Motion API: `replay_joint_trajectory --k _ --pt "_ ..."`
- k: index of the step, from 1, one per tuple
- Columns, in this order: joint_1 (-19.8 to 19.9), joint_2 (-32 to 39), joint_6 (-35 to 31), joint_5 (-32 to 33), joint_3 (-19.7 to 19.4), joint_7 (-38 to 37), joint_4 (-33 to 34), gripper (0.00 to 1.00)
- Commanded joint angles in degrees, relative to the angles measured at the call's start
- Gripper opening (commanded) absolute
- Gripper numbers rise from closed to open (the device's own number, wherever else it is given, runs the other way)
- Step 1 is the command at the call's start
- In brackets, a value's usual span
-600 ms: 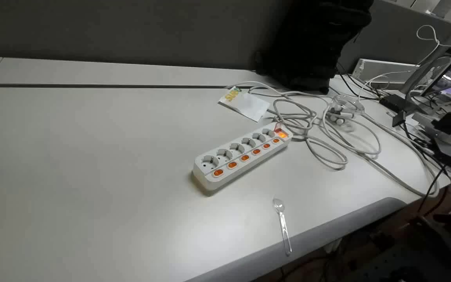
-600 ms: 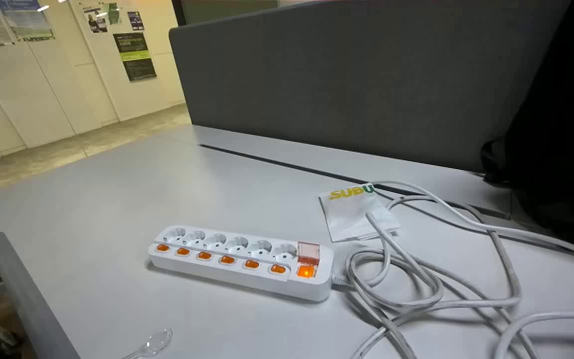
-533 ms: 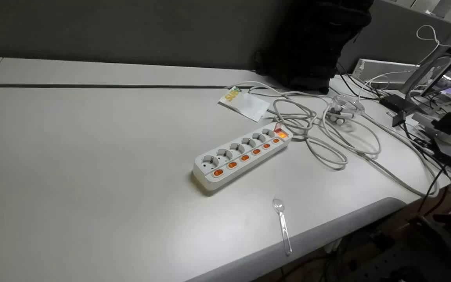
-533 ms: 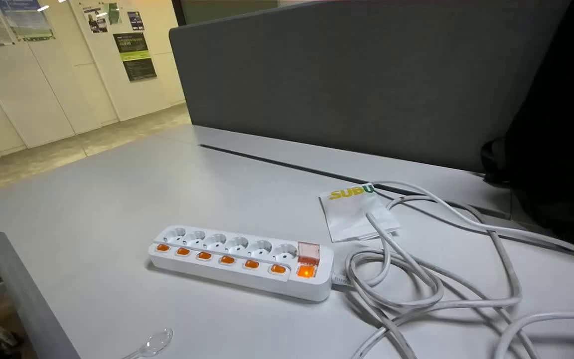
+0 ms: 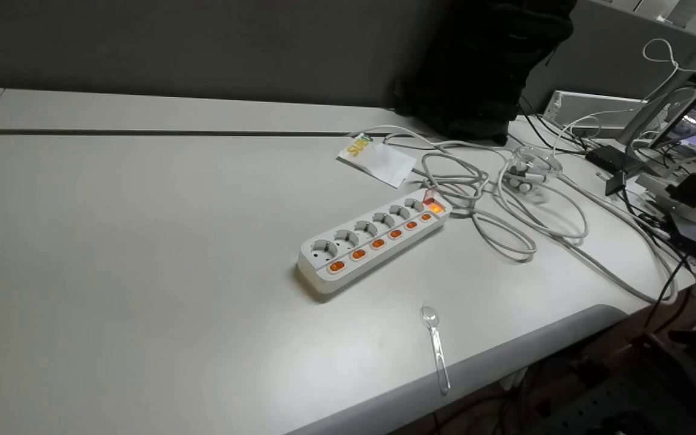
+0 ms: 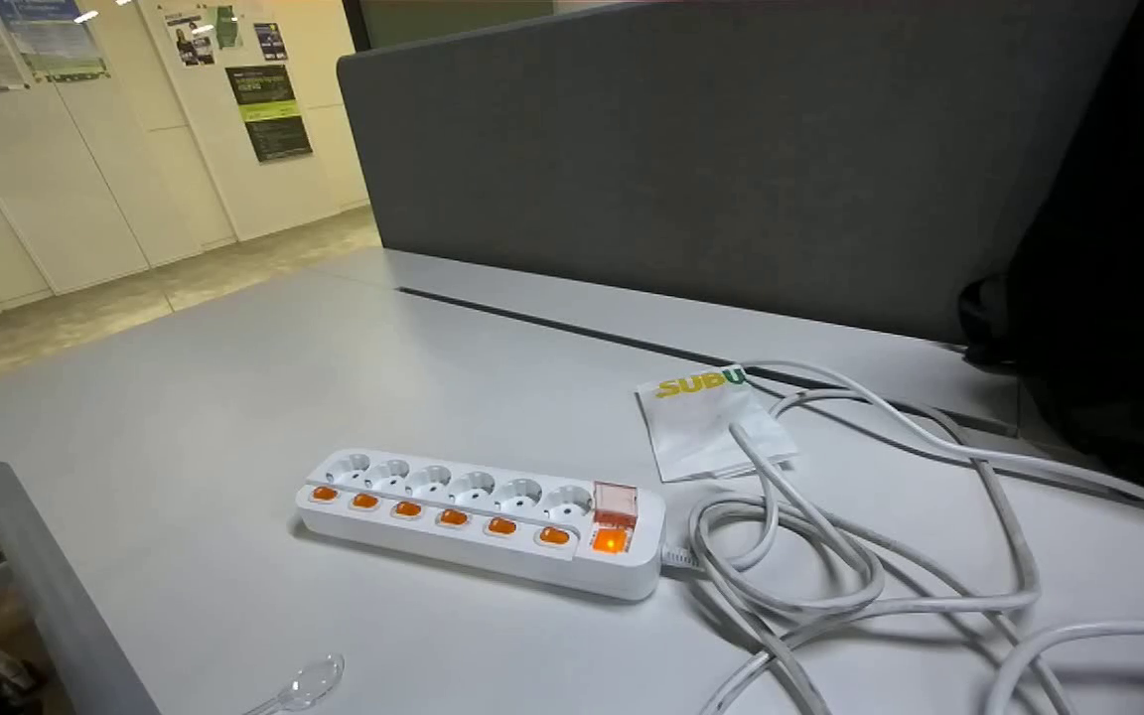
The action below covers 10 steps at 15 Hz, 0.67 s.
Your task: Turn on the first switch from the left on the extension cord
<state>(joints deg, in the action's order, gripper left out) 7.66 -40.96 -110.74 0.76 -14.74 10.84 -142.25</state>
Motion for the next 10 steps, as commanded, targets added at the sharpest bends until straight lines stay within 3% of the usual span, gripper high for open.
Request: replay_joint_trajectory --k 1,10 --pt "0.5 0.1 0.2 -0.3 0.4 0.3 0.2 1.0" --pt "0.5 0.3 -1.2 0.1 0.9 0.0 -0.6 1.0"
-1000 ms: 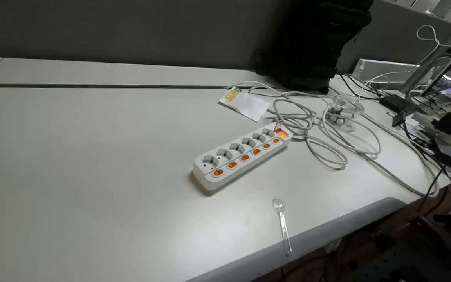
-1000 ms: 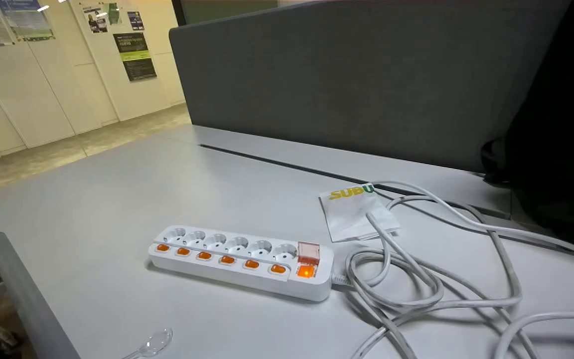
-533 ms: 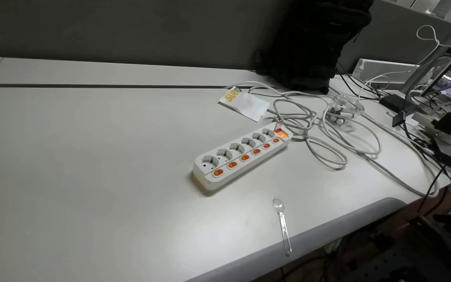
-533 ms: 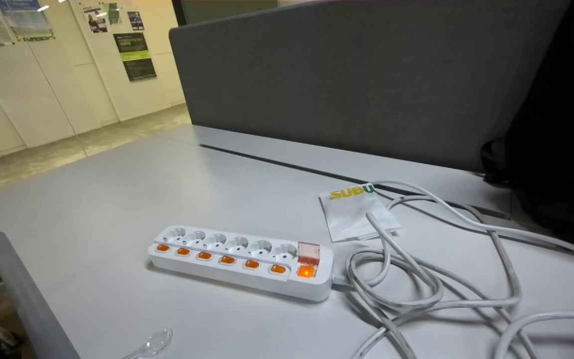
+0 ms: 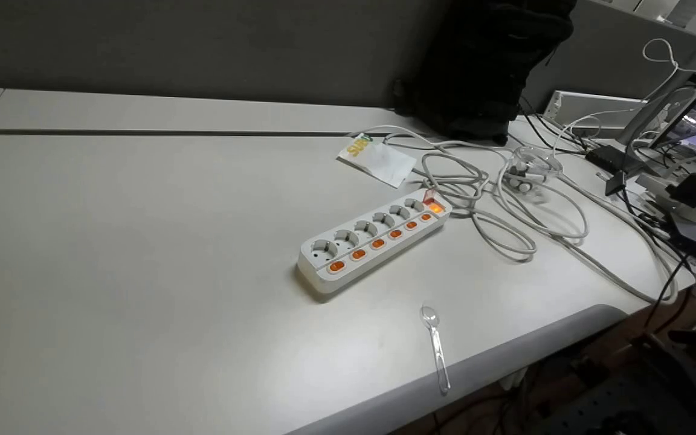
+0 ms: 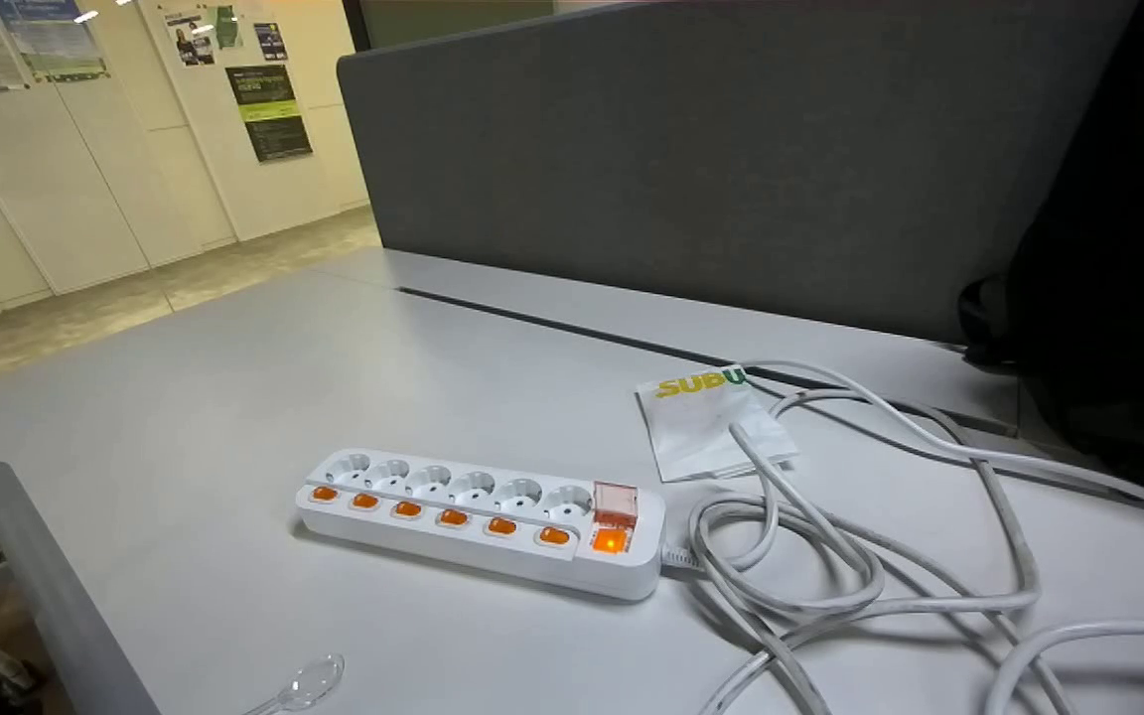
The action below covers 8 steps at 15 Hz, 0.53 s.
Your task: Turn on the first switch from the left on the extension cord
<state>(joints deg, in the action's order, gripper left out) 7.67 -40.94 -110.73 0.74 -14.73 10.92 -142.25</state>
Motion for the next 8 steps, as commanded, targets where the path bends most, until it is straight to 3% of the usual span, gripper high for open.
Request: replay_joint_trajectory --k 1,8 --pt "0.5 0.4 -2.0 0.1 1.2 -0.4 -1.3 1.0" --pt "-0.8 3.9 -8.0 0.3 4.6 -0.7 -9.9 1.0"
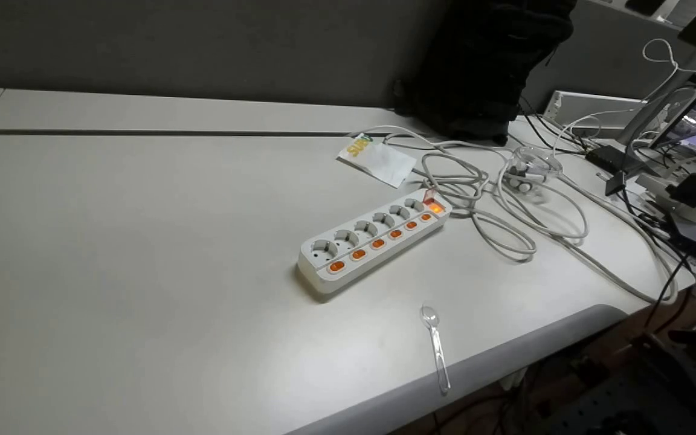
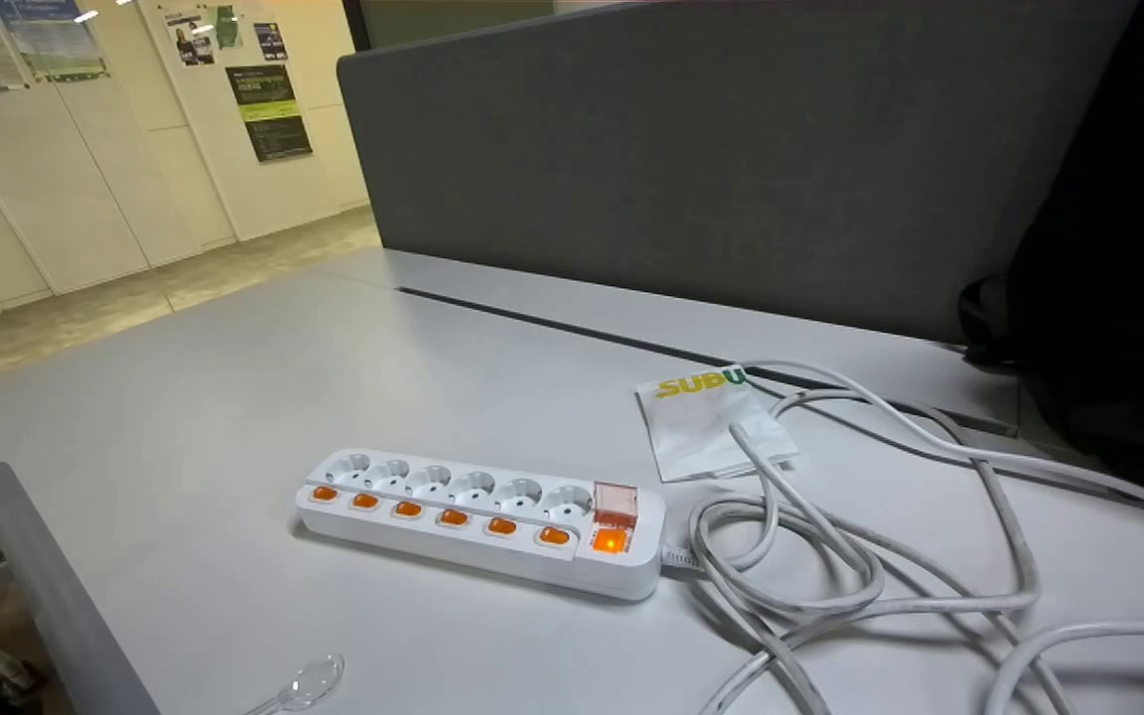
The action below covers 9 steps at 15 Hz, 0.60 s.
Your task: Turn on the first switch from the left on the extension cord
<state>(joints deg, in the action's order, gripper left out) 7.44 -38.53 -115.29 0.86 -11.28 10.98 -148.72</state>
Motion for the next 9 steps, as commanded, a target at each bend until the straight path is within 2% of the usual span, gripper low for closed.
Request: replay_joint_trajectory --k 1,2,3,6,9 --pt "-0.9 2.4 -5.8 0.3 1.6 -0.5 -5.1 1.0" --pt "-1.3 3.3 -8.1 0.2 1.9 -0.3 -6.4 0.75" --pt "-1.7 4.1 -10.5 0.0 2.2 0.1 -7.6 0.74" --pt "-4.8 7.1 -15.7 -1.6 2.4 2.9 -9.6 0.51" --pt "-7.9 11.0 -17.7 -3.4 3.2 4.7 -9.7 0.31"
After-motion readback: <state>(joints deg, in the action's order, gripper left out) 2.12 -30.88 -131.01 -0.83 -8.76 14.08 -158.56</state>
